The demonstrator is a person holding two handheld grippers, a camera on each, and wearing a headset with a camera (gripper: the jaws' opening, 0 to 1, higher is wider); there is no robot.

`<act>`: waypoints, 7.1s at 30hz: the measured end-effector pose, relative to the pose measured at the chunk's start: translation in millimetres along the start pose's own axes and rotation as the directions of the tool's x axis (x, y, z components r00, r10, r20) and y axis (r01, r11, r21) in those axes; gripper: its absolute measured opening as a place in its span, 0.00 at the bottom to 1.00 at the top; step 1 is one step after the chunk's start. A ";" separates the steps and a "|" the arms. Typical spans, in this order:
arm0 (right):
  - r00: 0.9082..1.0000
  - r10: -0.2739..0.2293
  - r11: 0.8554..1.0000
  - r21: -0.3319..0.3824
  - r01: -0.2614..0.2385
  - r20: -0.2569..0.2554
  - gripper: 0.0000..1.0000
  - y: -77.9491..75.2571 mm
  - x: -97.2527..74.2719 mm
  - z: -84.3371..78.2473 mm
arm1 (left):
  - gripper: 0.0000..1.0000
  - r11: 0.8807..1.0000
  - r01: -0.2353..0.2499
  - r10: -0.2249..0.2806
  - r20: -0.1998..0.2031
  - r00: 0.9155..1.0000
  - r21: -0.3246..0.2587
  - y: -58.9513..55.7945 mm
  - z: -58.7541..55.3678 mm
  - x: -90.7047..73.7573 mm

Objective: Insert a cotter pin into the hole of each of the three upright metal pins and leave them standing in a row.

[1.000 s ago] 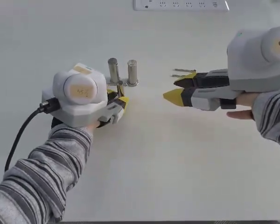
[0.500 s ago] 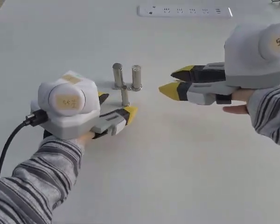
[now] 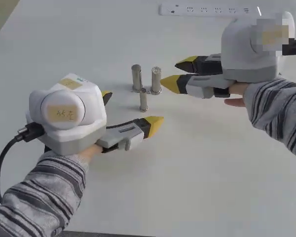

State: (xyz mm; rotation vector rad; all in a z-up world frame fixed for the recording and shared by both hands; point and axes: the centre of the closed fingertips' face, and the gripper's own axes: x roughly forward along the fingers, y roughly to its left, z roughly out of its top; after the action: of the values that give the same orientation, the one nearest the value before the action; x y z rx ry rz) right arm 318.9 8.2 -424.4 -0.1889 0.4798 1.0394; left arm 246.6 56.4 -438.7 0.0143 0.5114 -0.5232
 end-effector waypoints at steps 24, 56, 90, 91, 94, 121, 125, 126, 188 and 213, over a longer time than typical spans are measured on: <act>0.999 0.024 1.000 -0.008 -0.025 -0.025 0.14 -2.3 35.8 -7.7 | 0.96 0.997 0.021 -0.021 0.001 1.000 0.076 -6.6 5.8 -20.1; 0.994 -0.082 0.995 -0.066 0.077 -0.073 0.08 -1.3 -0.2 -24.1 | 0.93 0.996 0.019 -0.018 -0.014 1.000 0.083 -5.1 -0.9 -23.5; 0.995 -0.070 0.997 -0.048 0.067 -0.075 0.08 41.7 -38.5 -51.2 | 0.92 0.996 0.044 -0.044 -0.005 0.999 0.079 -17.4 0.9 -29.9; 0.995 -0.071 0.996 -0.059 0.066 -0.077 0.08 40.8 -39.1 -52.1 | 0.92 0.996 0.045 -0.044 -0.005 0.999 0.080 -17.7 1.1 -30.0; 0.995 -0.066 0.996 -0.061 0.062 -0.072 0.08 40.4 -40.1 -52.2 | 0.92 0.995 0.045 -0.045 -0.007 0.999 0.085 -18.9 1.3 -30.4; 0.996 -0.004 0.996 -0.088 -0.003 -0.085 0.25 36.6 -65.0 -42.6 | 0.93 0.995 0.061 -0.060 -0.018 0.998 0.073 -25.0 -1.3 -30.9; 0.993 -0.010 0.995 -0.104 -0.002 -0.119 0.26 30.0 -75.1 -43.8 | 0.93 0.996 0.056 -0.055 -0.016 0.998 0.071 -23.5 -0.6 -32.2; 0.992 -0.012 0.994 -0.112 -0.002 -0.125 0.26 27.1 -78.0 -43.0 | 0.93 0.996 0.055 -0.054 -0.016 0.998 0.071 -23.7 -0.1 -32.7; 0.762 0.007 0.931 -0.273 -0.241 -0.648 0.00 -90.9 -43.9 -100.3 | 0.81 0.997 0.052 -0.049 -0.067 0.997 0.057 -13.2 -15.4 -30.6; 0.867 -0.053 0.935 -0.331 -0.132 -0.495 0.00 -82.5 -48.7 -87.9 | 0.76 0.995 0.062 -0.055 -0.082 0.995 0.079 -15.0 -9.5 -33.4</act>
State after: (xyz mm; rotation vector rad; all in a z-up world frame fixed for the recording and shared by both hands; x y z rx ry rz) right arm 344.2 -103.9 -485.1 -0.7910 0.7625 1.1127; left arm 210.2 60.5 -429.5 0.0991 0.5699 -0.6025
